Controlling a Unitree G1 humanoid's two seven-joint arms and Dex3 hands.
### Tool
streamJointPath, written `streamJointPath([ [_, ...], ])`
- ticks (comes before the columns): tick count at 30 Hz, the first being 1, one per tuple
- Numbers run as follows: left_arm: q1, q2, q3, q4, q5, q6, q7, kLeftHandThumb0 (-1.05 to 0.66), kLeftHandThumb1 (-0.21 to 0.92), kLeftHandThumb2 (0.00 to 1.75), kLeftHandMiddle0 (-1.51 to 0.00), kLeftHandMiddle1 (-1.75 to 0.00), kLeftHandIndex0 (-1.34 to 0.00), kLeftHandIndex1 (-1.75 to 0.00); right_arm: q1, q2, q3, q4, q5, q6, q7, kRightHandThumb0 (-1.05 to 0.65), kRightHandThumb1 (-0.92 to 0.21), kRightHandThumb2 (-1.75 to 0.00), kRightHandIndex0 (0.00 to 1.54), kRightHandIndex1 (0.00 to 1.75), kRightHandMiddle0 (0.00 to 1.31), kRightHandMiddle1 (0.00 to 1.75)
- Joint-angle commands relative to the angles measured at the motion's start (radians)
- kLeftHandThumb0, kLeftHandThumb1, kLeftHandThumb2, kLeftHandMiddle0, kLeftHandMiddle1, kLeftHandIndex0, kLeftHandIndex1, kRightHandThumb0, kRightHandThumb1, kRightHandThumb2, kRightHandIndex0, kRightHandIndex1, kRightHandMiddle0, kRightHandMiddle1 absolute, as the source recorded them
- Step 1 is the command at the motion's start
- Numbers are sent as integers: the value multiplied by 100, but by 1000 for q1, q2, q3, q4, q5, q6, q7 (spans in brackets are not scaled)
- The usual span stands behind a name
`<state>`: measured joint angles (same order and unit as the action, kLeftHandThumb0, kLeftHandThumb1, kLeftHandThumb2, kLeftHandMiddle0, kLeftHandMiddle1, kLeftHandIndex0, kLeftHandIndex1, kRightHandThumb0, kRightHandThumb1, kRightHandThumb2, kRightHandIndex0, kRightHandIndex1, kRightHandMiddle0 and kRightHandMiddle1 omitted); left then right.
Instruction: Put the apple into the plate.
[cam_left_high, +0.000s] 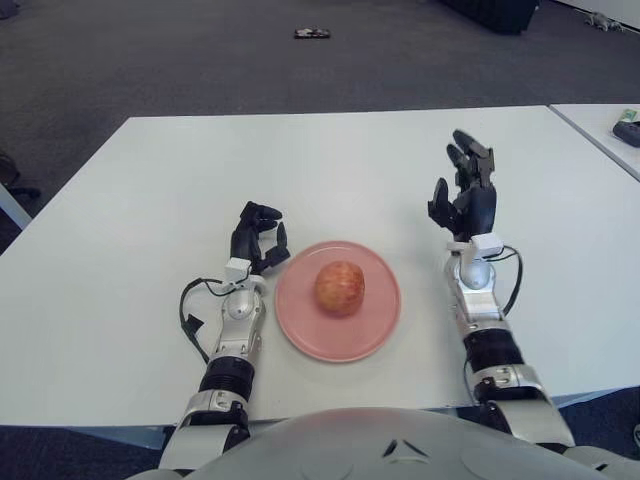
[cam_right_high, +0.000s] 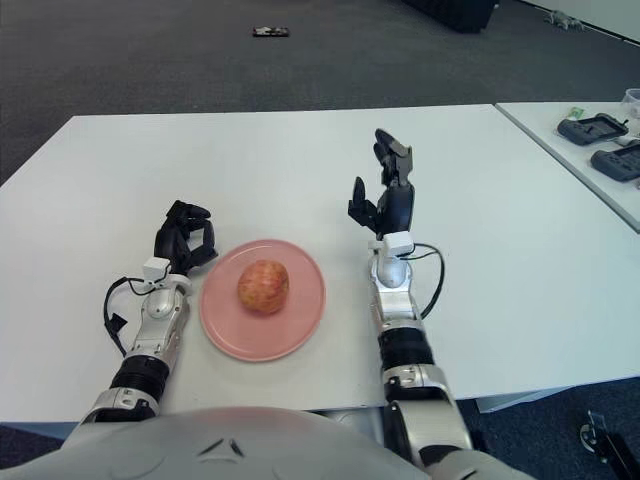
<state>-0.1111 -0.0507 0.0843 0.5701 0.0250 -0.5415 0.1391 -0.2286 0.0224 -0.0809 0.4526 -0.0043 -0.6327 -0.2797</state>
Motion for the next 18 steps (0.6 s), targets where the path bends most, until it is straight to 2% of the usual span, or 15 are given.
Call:
streamJointPath([
  [1, 38, 4, -1, 27, 14, 16, 13, -44, 45, 116, -86, -175, -50, -175, -64, 5, -49, 86, 54, 25, 4, -37, -86, -63, 41, 128, 21, 172],
  [4, 32, 6, 2, 42, 8, -10, 6, -44, 45, 116, -86, -175, -50, -175, -98, -3, -93, 215, 100, 10, 31, -37, -81, -69, 51, 132, 25, 174],
  [7, 28, 6, 4, 52, 0, -25, -2, -44, 45, 116, -85, -175, -50, -175, -107, -5, -108, 265, 102, -8, 37, -38, -75, -77, 57, 135, 29, 174],
  [11, 24, 6, 7, 62, -13, -37, -12, -44, 45, 117, -84, -175, -51, -175, -106, -2, -115, 287, 89, -16, 27, -38, -69, -85, 61, 138, 33, 175],
  [18, 24, 3, 7, 67, -19, -43, -12, -44, 45, 117, -82, -175, -51, -175, -58, 11, -95, 285, 33, 0, -7, -40, -61, -96, 65, 141, 39, 175],
])
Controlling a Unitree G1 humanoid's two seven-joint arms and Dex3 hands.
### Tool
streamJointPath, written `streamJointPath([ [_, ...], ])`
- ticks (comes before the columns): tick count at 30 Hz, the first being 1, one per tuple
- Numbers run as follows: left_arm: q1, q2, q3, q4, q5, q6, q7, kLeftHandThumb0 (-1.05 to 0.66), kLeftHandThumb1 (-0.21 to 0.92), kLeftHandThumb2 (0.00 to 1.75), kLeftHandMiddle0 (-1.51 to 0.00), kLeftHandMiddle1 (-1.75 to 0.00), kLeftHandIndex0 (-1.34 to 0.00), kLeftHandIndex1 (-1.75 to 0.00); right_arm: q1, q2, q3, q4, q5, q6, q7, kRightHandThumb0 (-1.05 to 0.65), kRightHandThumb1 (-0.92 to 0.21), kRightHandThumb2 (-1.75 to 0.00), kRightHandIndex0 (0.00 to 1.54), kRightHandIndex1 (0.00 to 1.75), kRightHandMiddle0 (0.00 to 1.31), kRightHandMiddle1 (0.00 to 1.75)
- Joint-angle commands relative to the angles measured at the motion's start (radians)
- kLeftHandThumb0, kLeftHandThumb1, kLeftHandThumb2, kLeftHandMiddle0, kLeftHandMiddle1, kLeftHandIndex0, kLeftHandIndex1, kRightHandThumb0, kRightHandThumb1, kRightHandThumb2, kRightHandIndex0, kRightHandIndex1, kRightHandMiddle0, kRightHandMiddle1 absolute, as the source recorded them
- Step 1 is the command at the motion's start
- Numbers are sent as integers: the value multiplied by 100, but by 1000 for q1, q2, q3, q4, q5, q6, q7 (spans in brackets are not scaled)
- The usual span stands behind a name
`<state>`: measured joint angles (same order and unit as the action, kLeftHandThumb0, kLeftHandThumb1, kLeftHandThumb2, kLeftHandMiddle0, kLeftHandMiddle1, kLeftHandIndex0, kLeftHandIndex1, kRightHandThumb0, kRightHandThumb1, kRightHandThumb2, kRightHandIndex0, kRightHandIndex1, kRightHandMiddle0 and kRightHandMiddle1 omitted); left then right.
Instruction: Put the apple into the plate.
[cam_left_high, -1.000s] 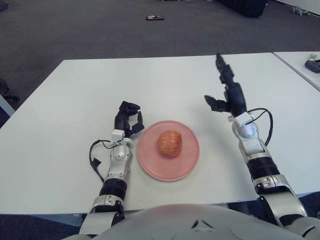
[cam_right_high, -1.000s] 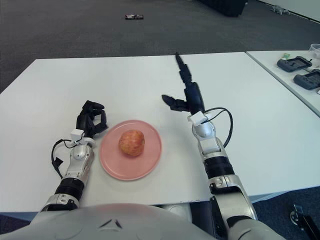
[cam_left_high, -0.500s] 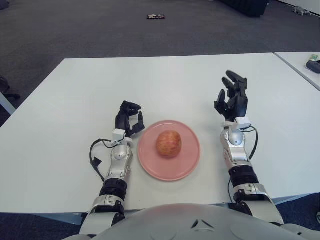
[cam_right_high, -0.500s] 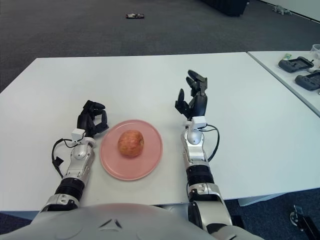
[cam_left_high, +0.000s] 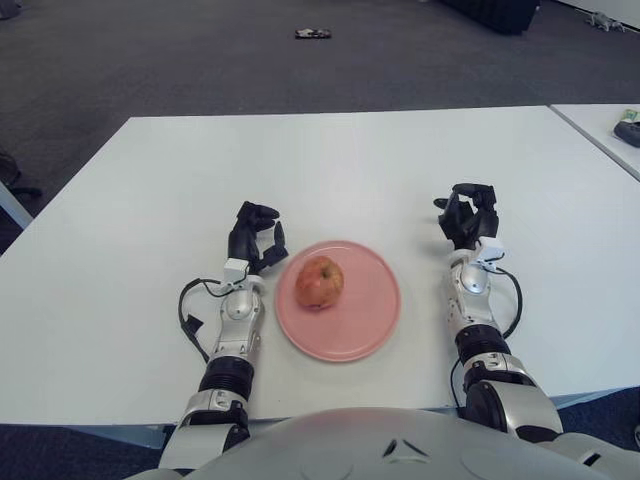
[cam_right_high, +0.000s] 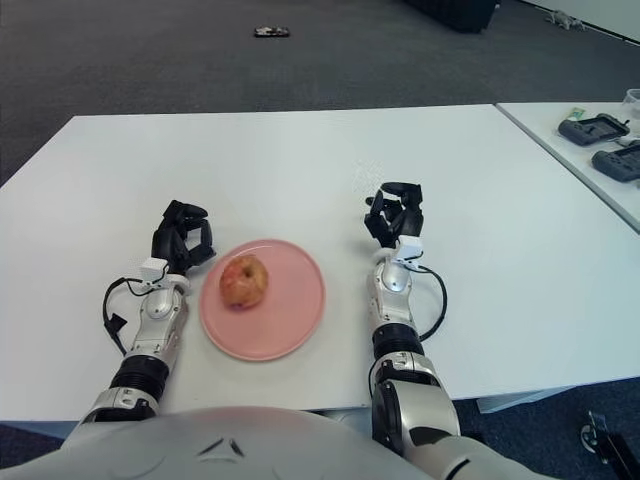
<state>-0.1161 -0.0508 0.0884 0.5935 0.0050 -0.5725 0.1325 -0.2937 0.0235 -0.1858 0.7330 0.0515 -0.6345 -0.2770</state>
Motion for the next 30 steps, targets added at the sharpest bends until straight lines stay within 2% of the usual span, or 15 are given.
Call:
streamJointPath([
  [1, 29, 3, 3, 42, 4, -9, -2, -44, 45, 116, -82, -175, -51, -175, 8, 10, 11, 5, -27, 8, -11, -40, -60, -97, 66, 141, 39, 175],
  [14, 33, 9, -5, 25, 35, 43, 34, -44, 44, 117, -84, -175, -51, -175, 27, -4, 36, 22, -71, 60, -4, -41, -55, -104, 69, 151, 43, 175],
  [30, 43, 6, -4, 12, 9, 34, 0, -43, 47, 114, -84, -175, -49, -175, 81, -14, 82, -27, -124, 131, 17, -41, -55, -103, 67, 162, 43, 175],
])
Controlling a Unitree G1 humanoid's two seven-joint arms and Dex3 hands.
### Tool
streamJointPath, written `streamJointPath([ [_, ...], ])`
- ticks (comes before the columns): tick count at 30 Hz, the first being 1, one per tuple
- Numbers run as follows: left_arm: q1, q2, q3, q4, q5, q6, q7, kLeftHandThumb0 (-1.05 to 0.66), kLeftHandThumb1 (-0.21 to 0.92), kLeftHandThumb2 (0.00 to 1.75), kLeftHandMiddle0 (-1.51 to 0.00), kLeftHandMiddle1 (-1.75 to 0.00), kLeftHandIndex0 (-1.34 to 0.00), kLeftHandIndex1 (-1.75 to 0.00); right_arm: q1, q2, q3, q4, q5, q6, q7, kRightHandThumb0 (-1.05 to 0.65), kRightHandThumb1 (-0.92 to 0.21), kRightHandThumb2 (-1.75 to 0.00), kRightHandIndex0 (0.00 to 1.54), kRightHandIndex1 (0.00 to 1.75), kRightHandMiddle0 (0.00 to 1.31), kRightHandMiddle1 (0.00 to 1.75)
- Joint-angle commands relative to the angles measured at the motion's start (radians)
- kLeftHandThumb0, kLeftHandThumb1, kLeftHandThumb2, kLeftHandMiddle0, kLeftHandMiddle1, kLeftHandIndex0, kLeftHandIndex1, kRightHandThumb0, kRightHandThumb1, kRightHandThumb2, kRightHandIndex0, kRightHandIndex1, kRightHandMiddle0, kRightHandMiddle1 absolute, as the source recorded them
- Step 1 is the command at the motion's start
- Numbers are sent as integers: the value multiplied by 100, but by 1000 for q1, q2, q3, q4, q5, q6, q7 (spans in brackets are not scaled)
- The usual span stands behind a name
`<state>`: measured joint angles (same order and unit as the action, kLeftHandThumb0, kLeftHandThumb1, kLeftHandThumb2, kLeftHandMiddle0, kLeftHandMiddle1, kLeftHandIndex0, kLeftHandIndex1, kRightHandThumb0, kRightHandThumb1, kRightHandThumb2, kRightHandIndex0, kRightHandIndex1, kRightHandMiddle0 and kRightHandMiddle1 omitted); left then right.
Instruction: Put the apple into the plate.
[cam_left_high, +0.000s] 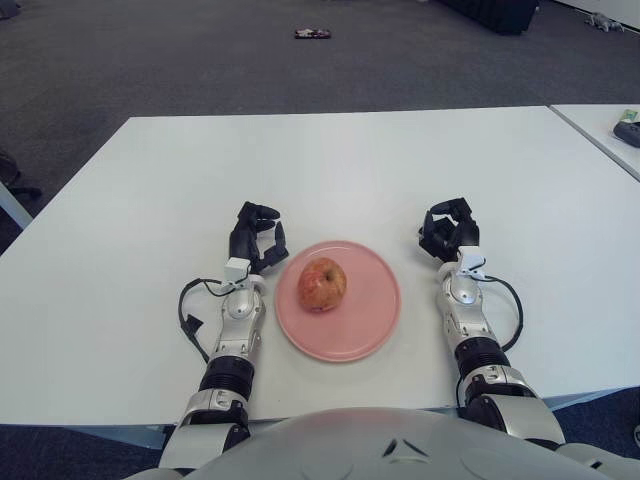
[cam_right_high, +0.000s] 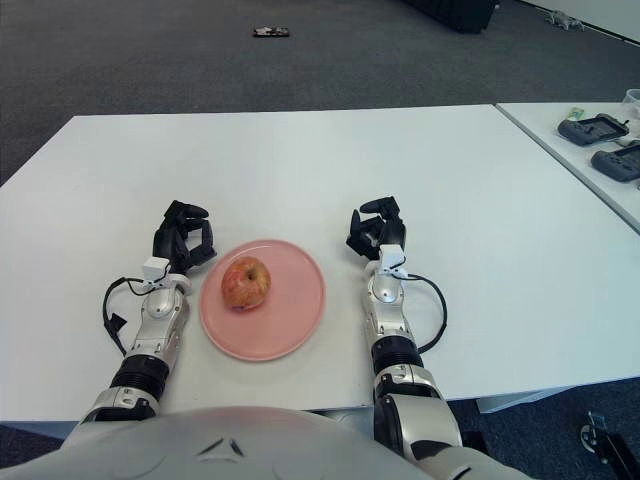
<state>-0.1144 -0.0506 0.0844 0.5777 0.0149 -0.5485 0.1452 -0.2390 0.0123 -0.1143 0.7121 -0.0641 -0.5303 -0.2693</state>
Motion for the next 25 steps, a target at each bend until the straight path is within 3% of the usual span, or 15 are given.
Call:
streamJointPath([
  [1, 41, 5, 0, 27, -1, 9, -13, -43, 47, 114, -84, -175, -49, -175, 30, -3, 14, -10, -11, 29, 12, -41, -55, -103, 67, 162, 43, 175],
  [15, 50, 10, -1, 9, 12, 29, -5, -44, 45, 116, -84, -175, -50, -175, 83, 10, 51, -101, -52, 52, -5, -41, -53, -105, 68, 164, 44, 175],
  [25, 60, 13, 1, -6, -3, 25, -22, -43, 47, 113, -83, -175, -49, -175, 119, 3, 85, -144, -75, 22, 1, -41, -53, -106, 69, 164, 44, 175],
])
